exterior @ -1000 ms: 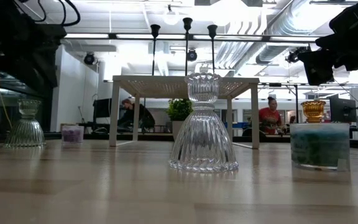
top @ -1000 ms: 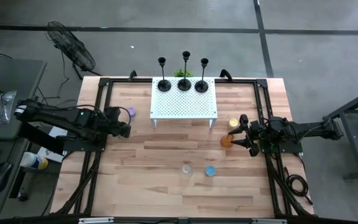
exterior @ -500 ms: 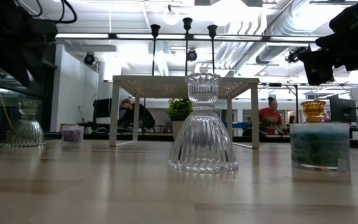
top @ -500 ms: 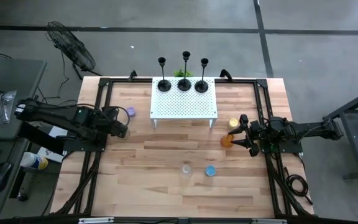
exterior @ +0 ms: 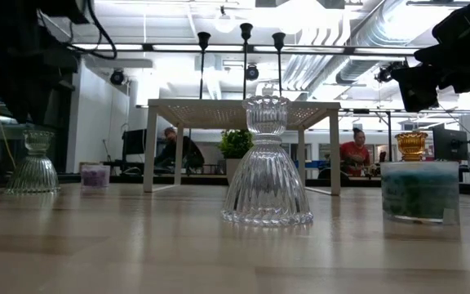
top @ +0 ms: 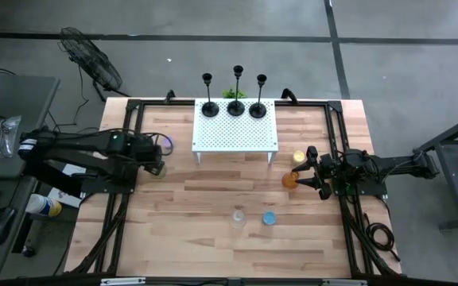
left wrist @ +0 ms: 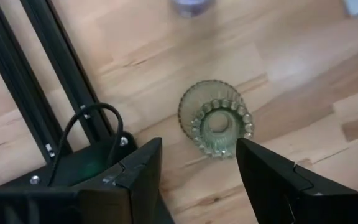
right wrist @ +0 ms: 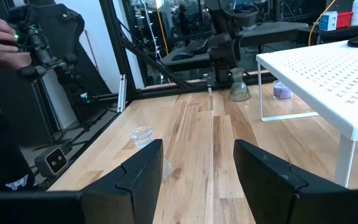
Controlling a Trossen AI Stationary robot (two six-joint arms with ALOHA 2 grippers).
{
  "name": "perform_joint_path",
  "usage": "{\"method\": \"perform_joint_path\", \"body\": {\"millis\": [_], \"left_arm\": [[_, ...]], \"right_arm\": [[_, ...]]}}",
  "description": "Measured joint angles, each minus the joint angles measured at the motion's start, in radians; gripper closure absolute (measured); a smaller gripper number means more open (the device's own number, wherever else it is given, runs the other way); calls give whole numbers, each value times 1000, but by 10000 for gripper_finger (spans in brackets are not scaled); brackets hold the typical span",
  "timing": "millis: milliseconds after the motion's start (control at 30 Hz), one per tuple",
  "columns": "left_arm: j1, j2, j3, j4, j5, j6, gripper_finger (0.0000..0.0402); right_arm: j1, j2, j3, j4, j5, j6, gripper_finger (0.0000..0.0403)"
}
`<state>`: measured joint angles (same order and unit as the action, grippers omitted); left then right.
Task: Pick & Place candle stick holders
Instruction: Put the green candle holder on the shelf
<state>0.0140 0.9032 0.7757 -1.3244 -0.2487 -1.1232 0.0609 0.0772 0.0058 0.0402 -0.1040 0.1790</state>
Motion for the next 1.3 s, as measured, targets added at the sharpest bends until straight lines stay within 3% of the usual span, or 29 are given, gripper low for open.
{"method": "perform_joint_path", "body": {"millis": [467,967,1300], "left_arm": [[132,114,0,13,41,151,202],[139,175,0,25,75,161,205],[137,175,0,37,90,161,279]], "right_arm": [[0,0,0,0,0,0,212],[0,0,0,0,0,0,212],[0,0,0,0,0,0,212]]}}
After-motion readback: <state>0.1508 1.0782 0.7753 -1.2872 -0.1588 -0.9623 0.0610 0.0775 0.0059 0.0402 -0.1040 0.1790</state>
